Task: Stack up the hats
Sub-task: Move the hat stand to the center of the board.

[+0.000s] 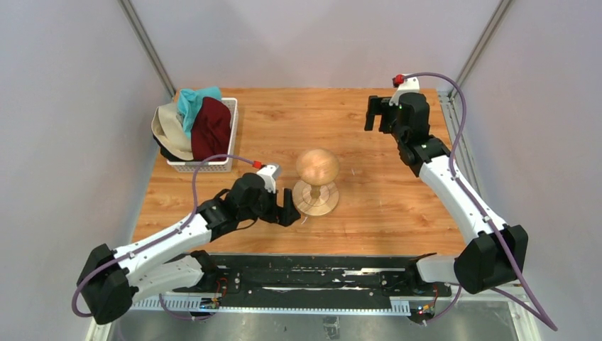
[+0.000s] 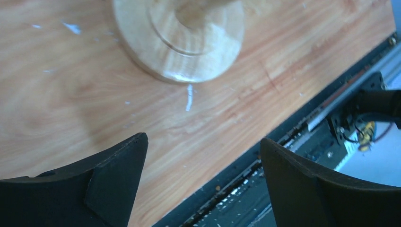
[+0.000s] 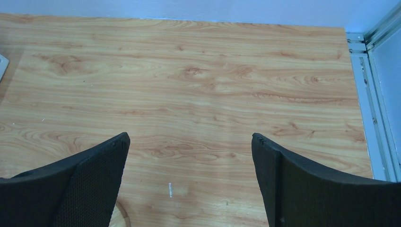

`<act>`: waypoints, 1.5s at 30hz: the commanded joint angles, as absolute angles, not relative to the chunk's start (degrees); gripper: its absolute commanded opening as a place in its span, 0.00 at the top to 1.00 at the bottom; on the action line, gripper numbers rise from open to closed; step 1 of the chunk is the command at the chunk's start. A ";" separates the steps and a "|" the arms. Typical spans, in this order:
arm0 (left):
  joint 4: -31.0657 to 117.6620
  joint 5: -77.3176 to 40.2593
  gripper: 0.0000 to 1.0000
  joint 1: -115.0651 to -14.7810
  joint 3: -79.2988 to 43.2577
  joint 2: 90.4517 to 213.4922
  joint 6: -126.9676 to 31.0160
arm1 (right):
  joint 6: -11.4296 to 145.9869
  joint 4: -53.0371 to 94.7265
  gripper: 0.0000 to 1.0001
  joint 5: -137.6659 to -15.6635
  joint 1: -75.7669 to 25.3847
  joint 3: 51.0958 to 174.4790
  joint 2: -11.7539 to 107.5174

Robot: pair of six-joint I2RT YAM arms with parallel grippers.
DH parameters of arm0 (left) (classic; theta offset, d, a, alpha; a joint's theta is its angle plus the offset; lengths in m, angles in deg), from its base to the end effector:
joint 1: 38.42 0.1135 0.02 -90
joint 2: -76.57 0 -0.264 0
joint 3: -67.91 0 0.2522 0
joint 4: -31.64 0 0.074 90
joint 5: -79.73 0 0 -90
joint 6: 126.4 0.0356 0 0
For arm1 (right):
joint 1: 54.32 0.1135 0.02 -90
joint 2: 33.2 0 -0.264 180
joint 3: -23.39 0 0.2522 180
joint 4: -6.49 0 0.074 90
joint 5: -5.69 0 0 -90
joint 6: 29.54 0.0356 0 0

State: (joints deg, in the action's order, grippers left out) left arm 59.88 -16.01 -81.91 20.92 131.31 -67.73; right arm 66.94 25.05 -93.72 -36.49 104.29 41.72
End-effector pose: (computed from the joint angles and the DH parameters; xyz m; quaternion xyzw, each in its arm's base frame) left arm 0.1470 -0.1444 0.2308 0.1169 0.8824 -0.3109 0.3331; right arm 0.2956 0.0890 0.3709 -0.0259 0.7790 0.0687 0.6228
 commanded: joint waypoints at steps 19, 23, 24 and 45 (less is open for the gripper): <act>29.37 -18.39 0.02 -95.68 24.87 150.87 -71.56 | 68.53 23.68 0.01 -90.98 -39.68 104.84 39.86; 27.00 -16.59 0.02 -96.37 25.67 152.69 -71.18 | 68.71 23.47 0.01 -90.82 -39.90 104.60 39.60; 26.34 -16.13 0.02 -96.43 25.98 152.95 -71.31 | 68.72 23.44 0.01 -90.69 -39.98 104.55 39.62; 20.53 -5.43 0.02 -97.24 33.87 143.61 -77.64 | 73.88 25.36 0.01 -85.62 -40.03 96.59 33.52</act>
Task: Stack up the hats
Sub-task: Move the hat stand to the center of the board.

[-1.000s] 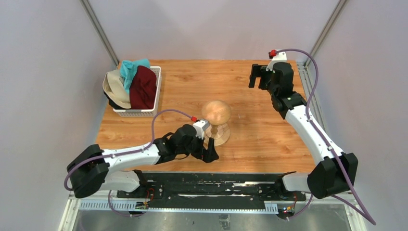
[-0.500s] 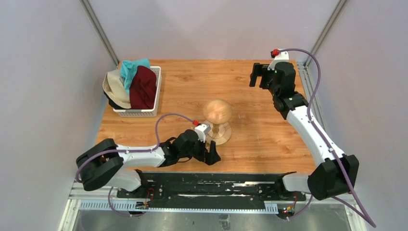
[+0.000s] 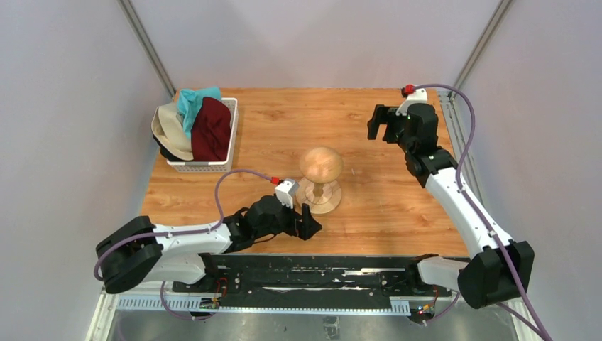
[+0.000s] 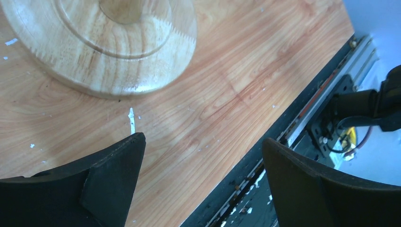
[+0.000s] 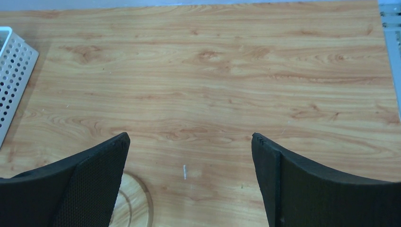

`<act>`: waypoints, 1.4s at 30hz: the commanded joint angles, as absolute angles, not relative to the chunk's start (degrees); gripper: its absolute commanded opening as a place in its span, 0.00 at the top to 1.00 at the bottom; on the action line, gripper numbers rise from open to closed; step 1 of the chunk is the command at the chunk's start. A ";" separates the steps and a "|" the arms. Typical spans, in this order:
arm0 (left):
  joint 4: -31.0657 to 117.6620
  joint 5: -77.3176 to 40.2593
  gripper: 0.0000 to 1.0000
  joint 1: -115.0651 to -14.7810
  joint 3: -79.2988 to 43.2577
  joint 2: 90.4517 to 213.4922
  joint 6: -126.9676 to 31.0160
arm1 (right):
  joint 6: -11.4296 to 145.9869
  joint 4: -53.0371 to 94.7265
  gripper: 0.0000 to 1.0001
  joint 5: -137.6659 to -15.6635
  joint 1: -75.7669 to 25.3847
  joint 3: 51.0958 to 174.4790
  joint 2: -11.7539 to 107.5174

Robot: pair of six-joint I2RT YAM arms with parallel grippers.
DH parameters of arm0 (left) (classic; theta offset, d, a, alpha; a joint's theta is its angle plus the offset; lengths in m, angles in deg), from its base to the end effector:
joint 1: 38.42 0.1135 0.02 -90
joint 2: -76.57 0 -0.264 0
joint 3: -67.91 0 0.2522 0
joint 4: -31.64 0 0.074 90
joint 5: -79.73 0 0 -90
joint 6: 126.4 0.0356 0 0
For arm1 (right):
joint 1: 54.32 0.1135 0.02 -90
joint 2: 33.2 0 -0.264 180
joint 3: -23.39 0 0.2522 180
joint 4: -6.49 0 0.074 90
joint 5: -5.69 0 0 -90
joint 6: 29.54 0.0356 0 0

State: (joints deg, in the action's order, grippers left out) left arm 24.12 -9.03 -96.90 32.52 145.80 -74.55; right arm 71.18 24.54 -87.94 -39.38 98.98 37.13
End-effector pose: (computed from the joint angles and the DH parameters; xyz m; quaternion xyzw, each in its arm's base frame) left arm 0.1230 -0.1991 0.1713 0.1443 0.8371 -0.3878 0.3577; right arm 0.2799 0.0724 0.3610 -0.0090 0.7813 0.1144 0.6136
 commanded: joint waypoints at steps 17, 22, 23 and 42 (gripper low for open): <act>-23.10 -12.35 0.02 -94.15 47.03 158.79 -98.40 | 72.94 28.10 0.01 -86.96 -39.99 96.91 30.07; -37.34 -14.02 0.02 -94.07 45.87 170.19 -102.84 | 72.79 27.81 0.01 -87.35 -40.00 96.23 29.77; -40.75 -14.29 0.02 -94.14 45.62 173.26 -103.99 | 72.73 27.85 0.01 -87.50 -40.03 96.15 29.69; -43.33 -13.38 0.02 -94.76 41.84 180.78 -105.27 | 72.59 27.20 0.01 -88.35 -40.01 95.96 30.18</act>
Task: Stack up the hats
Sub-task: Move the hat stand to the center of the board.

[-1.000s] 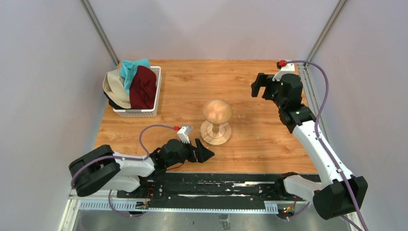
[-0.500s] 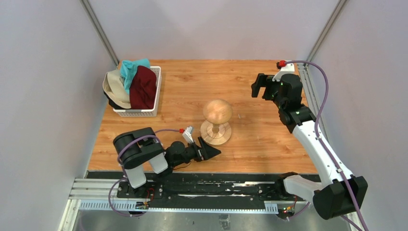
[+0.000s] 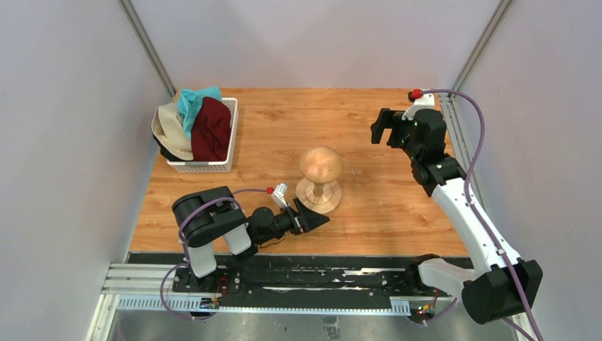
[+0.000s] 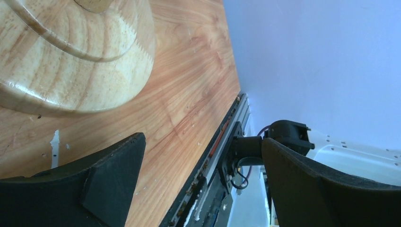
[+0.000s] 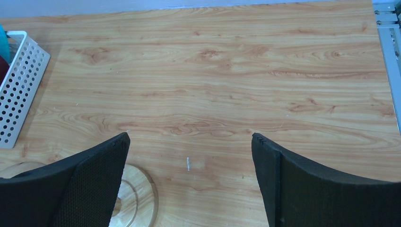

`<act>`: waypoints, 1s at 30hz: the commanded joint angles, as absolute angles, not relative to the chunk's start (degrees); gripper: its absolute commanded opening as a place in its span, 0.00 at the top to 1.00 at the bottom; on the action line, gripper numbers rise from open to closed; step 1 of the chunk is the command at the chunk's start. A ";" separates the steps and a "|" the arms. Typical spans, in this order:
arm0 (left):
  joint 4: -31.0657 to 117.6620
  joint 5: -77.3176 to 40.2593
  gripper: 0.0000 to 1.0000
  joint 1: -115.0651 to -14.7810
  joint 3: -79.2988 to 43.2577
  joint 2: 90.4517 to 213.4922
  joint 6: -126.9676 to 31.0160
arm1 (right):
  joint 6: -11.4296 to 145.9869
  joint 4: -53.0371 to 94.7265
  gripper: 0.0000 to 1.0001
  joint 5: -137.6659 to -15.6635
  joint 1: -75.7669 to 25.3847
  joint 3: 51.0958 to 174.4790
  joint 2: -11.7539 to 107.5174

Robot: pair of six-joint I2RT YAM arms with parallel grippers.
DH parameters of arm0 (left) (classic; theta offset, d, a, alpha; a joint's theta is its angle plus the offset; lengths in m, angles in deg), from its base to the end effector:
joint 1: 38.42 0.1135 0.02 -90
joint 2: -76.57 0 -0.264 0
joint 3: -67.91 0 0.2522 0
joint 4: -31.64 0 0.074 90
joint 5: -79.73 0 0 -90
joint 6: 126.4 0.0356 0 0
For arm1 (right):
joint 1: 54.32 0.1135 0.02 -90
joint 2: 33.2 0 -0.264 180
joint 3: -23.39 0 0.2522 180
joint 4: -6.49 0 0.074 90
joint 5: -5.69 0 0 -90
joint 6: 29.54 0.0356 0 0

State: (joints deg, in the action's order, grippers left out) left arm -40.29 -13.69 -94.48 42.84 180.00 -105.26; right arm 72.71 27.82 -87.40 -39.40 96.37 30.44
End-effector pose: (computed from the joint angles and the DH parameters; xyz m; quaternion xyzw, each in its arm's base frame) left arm 0.1328 -0.2012 0.1110 -0.0633 0.7429 -0.6009 0.2882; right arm 0.2506 0.0648 0.3682 -0.0011 0.7770 0.1274 0.6165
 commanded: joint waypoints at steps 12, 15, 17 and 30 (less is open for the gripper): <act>-43.36 -12.44 0.02 -94.76 40.58 183.41 -107.15 | 72.68 26.81 0.01 -88.53 -40.07 95.69 30.47; -43.32 -12.29 0.02 -94.75 39.97 184.06 -107.13 | 72.62 26.75 0.01 -88.68 -40.07 95.49 30.56; -43.36 -12.04 0.02 -94.76 39.46 184.51 -107.33 | 72.68 26.71 0.01 -88.63 -40.06 95.43 30.60; -38.56 -10.45 0.02 -94.29 37.11 184.43 -107.35 | 72.75 26.58 0.01 -88.85 -40.36 95.03 30.41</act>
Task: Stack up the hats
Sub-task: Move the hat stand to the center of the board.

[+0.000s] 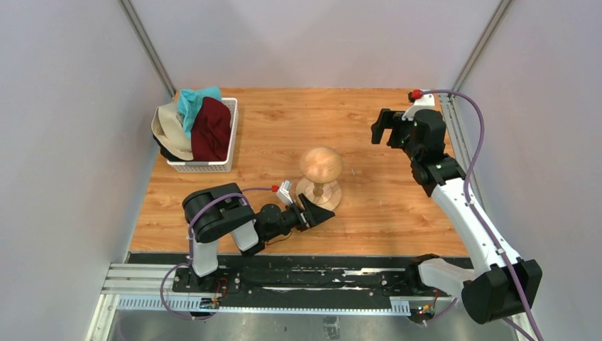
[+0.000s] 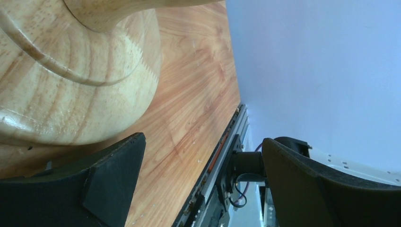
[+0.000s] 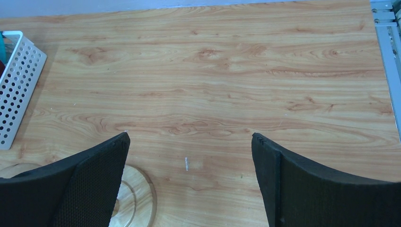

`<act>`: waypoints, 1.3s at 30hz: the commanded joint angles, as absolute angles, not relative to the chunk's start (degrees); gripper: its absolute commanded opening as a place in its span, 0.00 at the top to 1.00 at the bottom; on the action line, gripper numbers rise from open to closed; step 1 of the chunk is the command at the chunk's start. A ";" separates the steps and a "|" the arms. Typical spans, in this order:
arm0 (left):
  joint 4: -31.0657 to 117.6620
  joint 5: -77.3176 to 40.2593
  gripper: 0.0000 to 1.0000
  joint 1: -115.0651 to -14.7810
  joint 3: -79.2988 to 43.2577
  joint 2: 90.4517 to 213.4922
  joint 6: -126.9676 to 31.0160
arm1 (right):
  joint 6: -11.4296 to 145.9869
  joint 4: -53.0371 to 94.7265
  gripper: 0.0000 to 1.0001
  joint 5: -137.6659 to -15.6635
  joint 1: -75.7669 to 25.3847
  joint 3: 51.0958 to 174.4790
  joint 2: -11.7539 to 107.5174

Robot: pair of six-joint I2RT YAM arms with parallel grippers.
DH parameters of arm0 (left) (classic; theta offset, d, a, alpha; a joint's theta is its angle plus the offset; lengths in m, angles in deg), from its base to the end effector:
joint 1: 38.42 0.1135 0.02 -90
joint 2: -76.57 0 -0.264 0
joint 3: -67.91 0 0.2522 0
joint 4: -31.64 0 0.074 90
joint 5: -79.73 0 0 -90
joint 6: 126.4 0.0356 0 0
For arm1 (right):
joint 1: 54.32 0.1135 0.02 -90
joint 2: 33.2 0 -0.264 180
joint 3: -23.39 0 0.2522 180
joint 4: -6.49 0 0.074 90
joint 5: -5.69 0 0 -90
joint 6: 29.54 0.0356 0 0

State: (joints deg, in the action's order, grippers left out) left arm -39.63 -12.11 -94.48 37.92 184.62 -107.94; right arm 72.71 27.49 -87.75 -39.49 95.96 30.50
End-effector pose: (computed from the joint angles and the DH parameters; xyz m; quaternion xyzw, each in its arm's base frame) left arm 0.1458 -0.2187 0.1048 -0.0901 0.7423 -0.6010 0.2823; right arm 0.2512 0.0643 0.3660 0.0014 0.7777 0.1244 0.6162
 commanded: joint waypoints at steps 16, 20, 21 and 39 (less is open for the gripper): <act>-34.91 -10.93 0.02 -91.86 32.76 186.17 -106.23 | 72.86 26.53 0.01 -88.87 -40.98 94.48 29.85; -34.38 -11.85 0.02 -90.40 31.48 187.26 -105.84 | 72.86 26.46 0.01 -88.88 -41.22 94.29 29.67; -34.42 -12.03 0.02 -89.99 31.18 187.63 -105.83 | 72.86 26.51 0.01 -88.88 -41.24 94.28 29.65; -33.66 -14.50 0.02 -87.03 27.38 191.03 -105.94 | 72.89 26.49 0.01 -88.86 -42.13 94.11 29.57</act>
